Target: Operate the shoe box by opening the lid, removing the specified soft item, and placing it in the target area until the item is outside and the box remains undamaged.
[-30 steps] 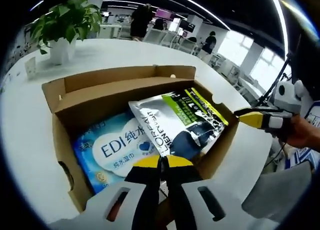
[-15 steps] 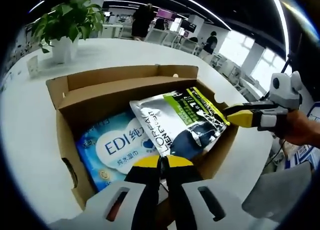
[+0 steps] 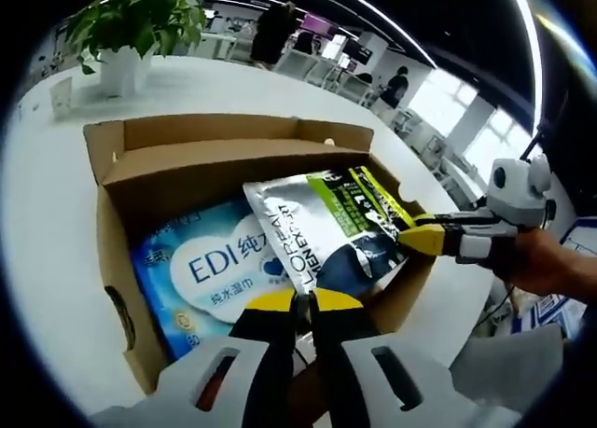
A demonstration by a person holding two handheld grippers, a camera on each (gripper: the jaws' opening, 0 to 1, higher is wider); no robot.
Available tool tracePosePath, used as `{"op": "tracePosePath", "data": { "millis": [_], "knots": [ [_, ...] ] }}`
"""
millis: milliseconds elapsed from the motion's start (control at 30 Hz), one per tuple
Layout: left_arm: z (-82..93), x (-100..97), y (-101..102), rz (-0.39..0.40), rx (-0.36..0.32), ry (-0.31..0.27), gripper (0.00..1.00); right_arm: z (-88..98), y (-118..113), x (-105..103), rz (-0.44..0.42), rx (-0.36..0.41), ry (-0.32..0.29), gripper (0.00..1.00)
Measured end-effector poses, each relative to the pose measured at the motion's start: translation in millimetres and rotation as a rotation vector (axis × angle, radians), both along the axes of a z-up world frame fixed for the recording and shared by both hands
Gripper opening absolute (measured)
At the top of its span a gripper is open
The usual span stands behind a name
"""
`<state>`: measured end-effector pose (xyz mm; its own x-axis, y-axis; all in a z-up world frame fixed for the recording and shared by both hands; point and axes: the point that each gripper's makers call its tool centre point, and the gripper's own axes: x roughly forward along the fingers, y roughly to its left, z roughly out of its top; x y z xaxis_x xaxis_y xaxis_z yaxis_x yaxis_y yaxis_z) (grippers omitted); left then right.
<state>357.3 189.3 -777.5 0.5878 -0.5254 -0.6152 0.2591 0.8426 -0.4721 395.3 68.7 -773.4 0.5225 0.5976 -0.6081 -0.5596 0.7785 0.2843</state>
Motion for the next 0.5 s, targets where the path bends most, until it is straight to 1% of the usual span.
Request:
{"op": "tracePosePath", "data": {
  "millis": [67, 133, 200, 300, 367, 467, 500],
  "knots": [
    [0.8, 0.2, 0.5, 0.003, -0.004, -0.003, 0.03, 1.3, 2.3, 0.0, -0.008, 0.023, 0.008, 0.0],
    [0.6, 0.2, -0.6, 0.001, 0.001, -0.003, 0.02, 1.6, 3.6, -0.5, -0.008, 0.028, 0.007, 0.0],
    [1.4, 1.0, -0.8, 0.003, 0.007, -0.009, 0.0, 2.9, 4.1, -1.0, -0.015, 0.039, 0.007, 0.0],
    [4.6, -0.7, -2.8, -0.004, 0.007, -0.022, 0.0, 6.8, 3.8, -3.7, -0.018, 0.048, 0.003, 0.0],
    [7.9, -1.4, -2.9, -0.004, 0.001, -0.033, 0.0, 11.2, 2.3, -3.8, -0.018, 0.063, -0.006, 0.0],
    [18.6, 0.2, -3.6, 0.022, -0.044, -0.056, 0.0, 19.1, 0.6, -4.1, -0.023, 0.085, -0.016, 0.0],
    [20.5, -0.1, -4.0, 0.022, -0.047, -0.061, 0.0, 22.7, 0.5, -5.2, -0.022, 0.089, -0.023, 0.0]
  ]
}}
